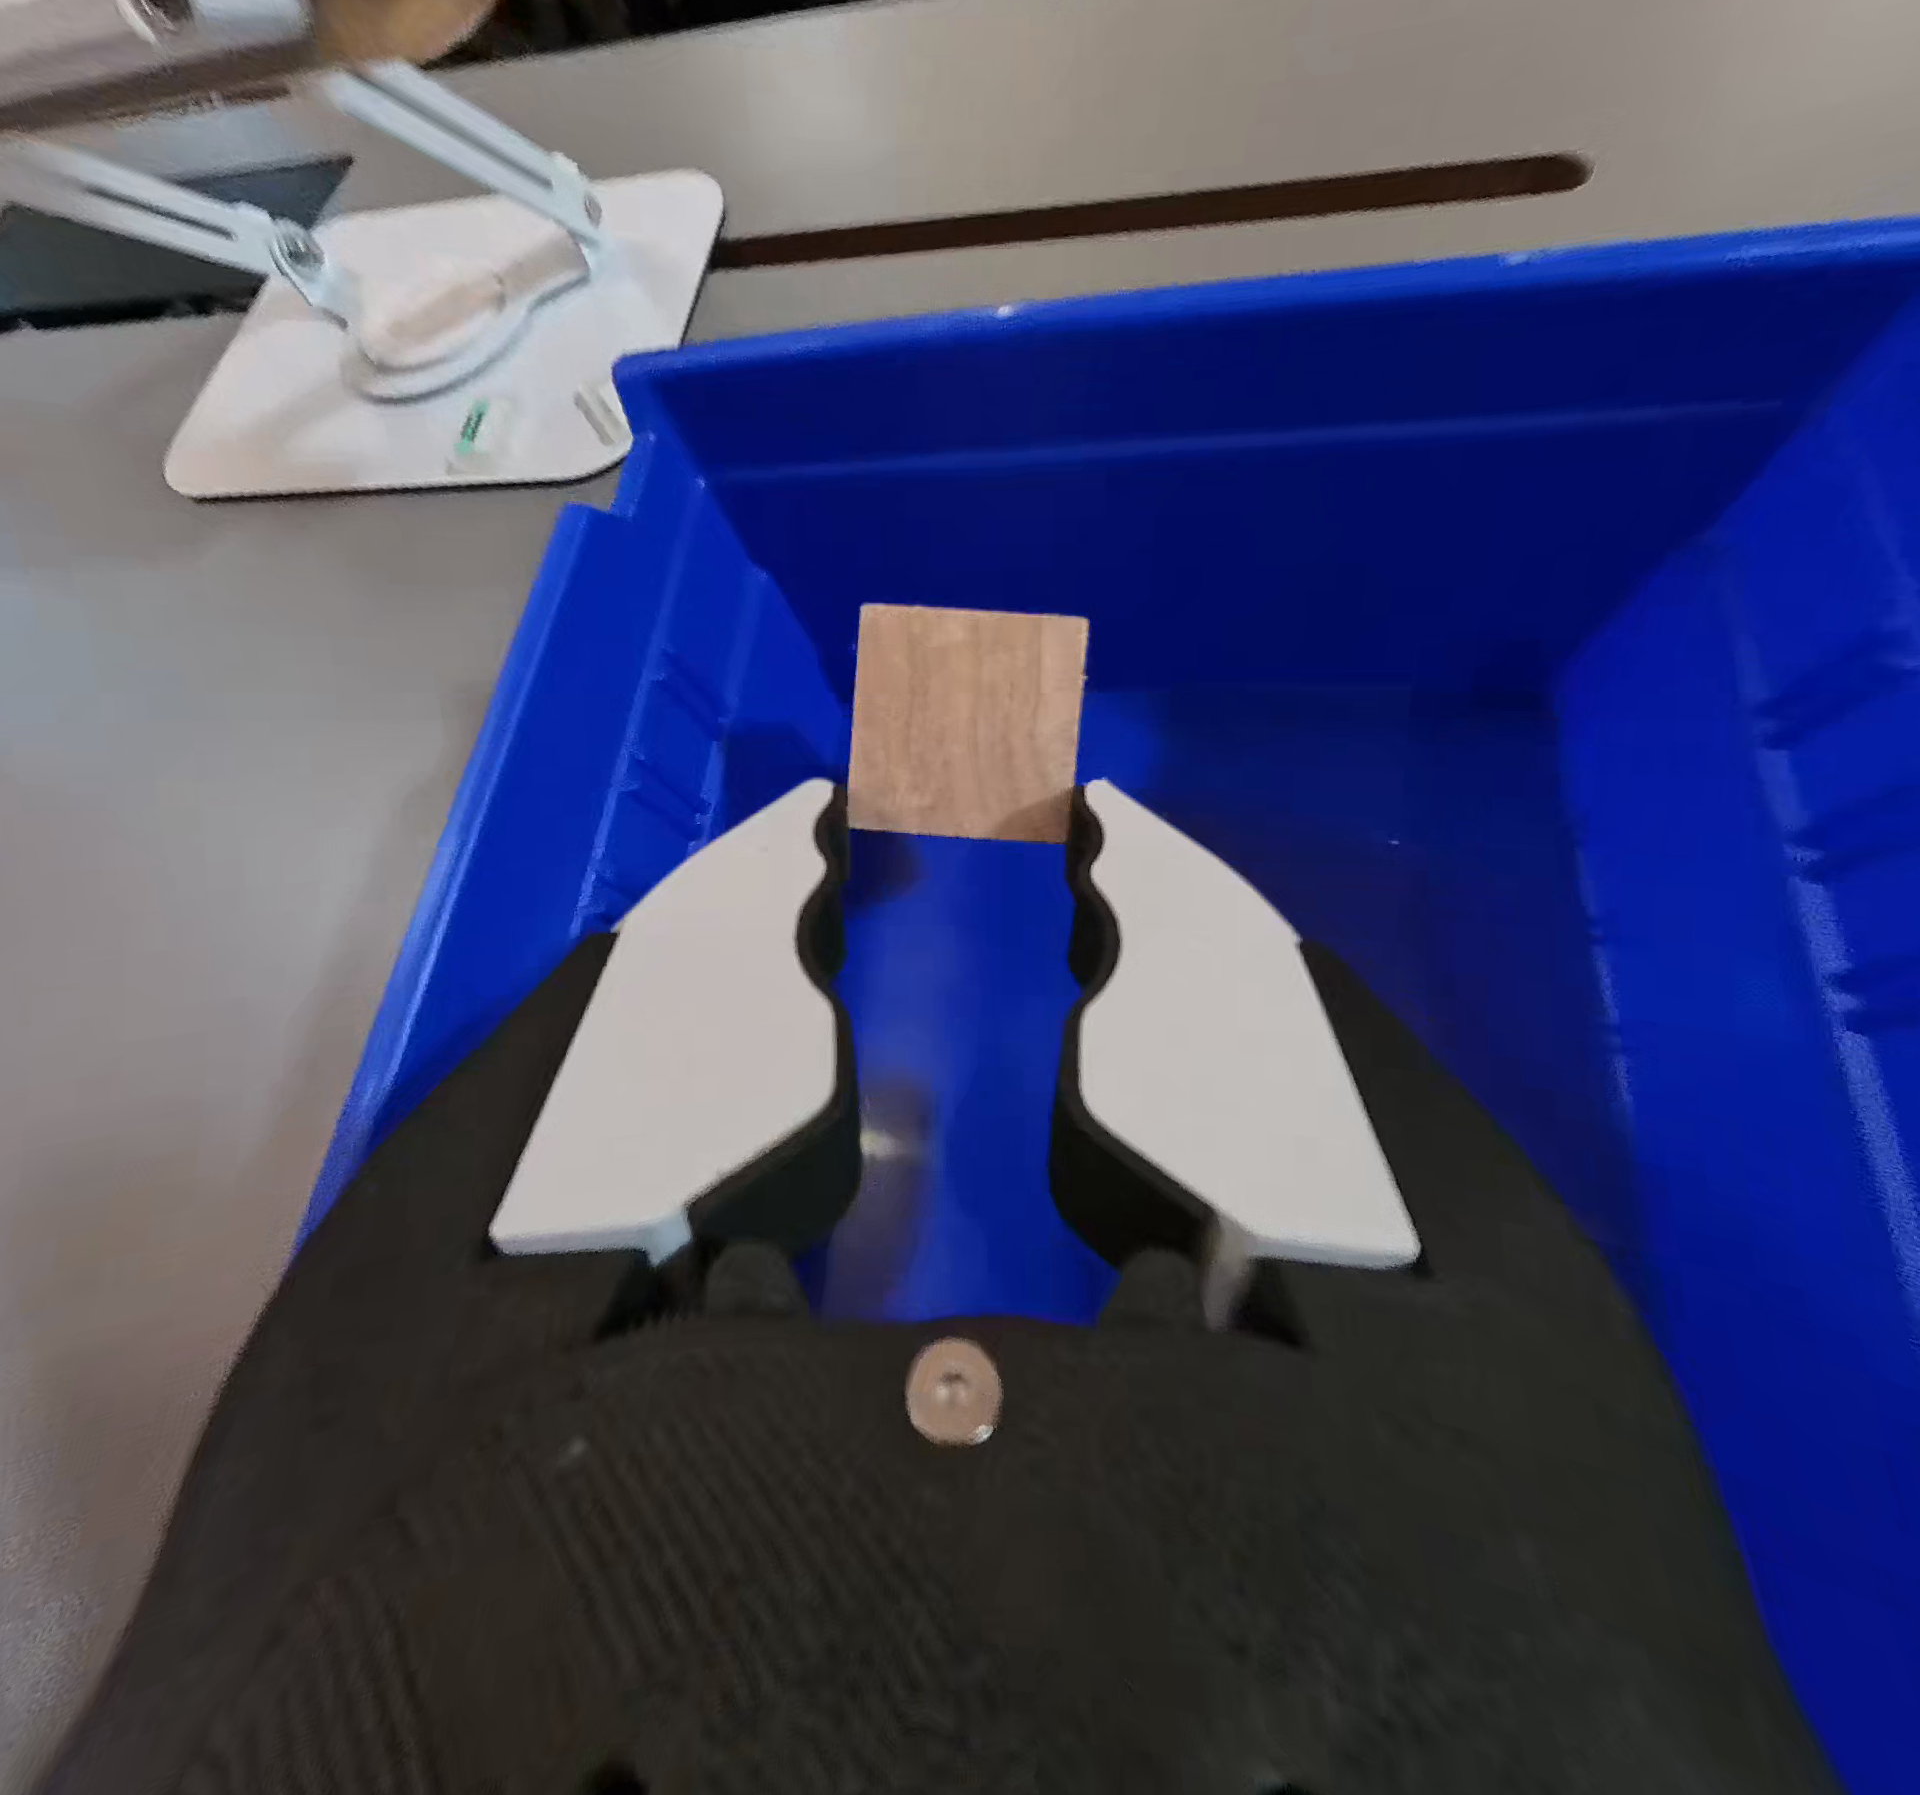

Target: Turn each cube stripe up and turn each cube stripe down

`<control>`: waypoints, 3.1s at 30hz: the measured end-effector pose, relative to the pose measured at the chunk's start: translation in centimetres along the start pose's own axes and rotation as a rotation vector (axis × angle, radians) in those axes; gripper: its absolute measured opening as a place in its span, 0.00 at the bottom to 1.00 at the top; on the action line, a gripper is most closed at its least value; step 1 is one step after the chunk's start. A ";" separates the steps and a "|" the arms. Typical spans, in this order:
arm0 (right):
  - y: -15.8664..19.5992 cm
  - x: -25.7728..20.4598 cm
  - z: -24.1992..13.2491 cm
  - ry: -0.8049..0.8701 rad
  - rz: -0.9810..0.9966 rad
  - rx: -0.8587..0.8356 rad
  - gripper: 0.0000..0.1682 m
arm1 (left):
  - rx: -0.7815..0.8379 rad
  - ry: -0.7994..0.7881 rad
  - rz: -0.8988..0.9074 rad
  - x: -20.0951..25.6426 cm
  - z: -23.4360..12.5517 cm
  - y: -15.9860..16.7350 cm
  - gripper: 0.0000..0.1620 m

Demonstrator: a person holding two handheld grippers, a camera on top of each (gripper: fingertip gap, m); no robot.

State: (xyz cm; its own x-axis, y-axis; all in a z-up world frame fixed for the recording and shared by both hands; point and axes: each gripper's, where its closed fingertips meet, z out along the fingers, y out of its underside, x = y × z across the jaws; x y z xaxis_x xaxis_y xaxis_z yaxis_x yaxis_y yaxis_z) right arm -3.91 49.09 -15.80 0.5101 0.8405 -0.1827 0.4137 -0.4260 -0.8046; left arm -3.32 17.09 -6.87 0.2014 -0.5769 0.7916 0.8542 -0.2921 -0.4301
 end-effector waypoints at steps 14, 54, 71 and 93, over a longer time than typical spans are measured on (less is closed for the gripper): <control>1.4 -0.3 3.5 0.076 -0.051 -0.154 0.28 | 0.100 -0.071 0.087 1.6 -3.8 -1.4 0.40; -4.0 -1.9 -21.2 0.053 -0.062 0.526 0.27 | -0.136 -1.934 0.373 -4.7 -43.3 -22.4 0.54; -6.5 -8.5 -21.4 -0.168 -0.058 0.607 0.26 | 0.216 -1.492 0.681 2.9 -34.1 -26.1 0.30; 4.0 -40.2 -18.3 -1.147 -0.080 0.290 0.41 | 0.218 -0.039 0.468 11.2 -6.1 -7.7 0.30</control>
State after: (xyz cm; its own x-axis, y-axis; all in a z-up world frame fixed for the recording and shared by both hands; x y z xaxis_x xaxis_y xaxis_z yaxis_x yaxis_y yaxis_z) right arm -9.01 7.47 -1.34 -0.5444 0.7334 -0.4071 0.1521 -0.3909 -0.9078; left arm -10.60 8.21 2.63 0.6003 -0.5778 0.5530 0.7475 0.1593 -0.6449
